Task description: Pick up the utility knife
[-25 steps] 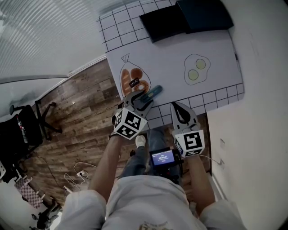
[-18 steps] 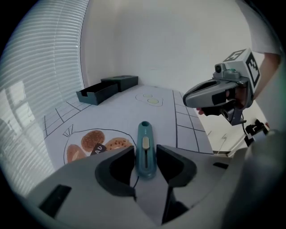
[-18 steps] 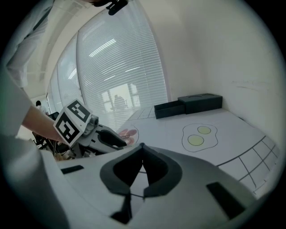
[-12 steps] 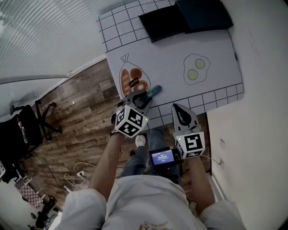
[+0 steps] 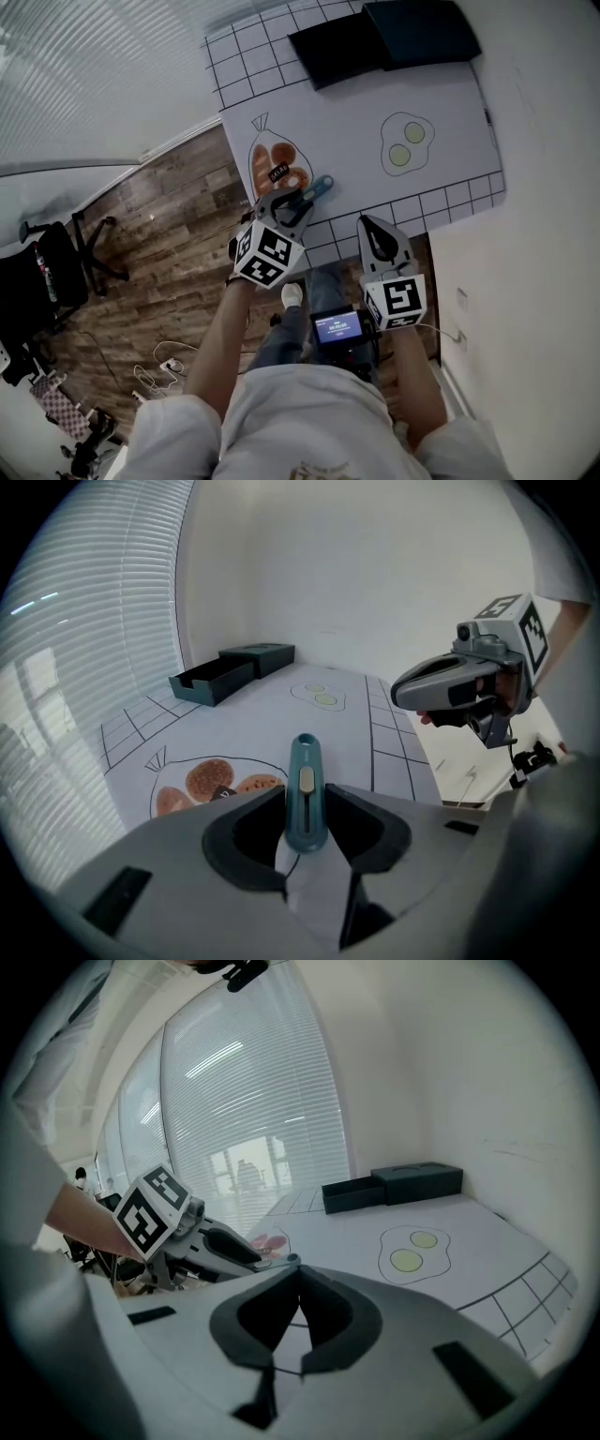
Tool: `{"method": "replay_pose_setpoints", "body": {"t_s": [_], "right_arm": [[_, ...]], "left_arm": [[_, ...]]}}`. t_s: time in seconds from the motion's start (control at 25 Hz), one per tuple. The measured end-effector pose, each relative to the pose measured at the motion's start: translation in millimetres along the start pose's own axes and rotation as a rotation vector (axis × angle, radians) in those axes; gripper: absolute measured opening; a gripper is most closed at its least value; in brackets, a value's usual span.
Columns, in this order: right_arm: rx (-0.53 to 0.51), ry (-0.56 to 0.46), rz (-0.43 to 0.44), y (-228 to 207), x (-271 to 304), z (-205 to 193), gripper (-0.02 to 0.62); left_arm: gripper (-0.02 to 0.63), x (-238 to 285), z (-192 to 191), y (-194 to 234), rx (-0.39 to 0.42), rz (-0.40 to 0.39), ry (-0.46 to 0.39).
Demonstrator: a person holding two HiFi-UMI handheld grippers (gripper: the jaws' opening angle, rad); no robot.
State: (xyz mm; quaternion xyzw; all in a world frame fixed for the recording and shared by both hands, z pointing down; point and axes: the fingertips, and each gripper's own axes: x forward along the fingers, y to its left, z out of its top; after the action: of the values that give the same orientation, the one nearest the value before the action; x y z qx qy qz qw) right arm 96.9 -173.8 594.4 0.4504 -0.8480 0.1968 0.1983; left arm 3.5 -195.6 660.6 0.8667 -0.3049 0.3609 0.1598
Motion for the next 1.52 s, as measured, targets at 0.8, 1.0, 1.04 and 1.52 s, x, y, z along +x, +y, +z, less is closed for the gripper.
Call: {"method": "replay_pose_setpoints", "body": {"t_s": [0.8,1.0,1.04,1.52], "right_arm": [[-0.039,-0.069,-0.029,19,-15,48,0.008],[-0.067,-0.099,-0.076,13,-24,63,0.008],[-0.077,-0.112,-0.089,11,-27,68,0.008],[-0.119,-0.187,-0.115,12,-48,110,0.006]], "left_arm": [[0.143,-51,21,16,-0.052,0.085,-0.113],[0.142,-71,31,20,-0.077,0.112,-0.160],[0.143,-75,35,21,-0.082,0.119,-0.171],[0.142,-132,81,25,-0.128,0.200,-0.340]]}}
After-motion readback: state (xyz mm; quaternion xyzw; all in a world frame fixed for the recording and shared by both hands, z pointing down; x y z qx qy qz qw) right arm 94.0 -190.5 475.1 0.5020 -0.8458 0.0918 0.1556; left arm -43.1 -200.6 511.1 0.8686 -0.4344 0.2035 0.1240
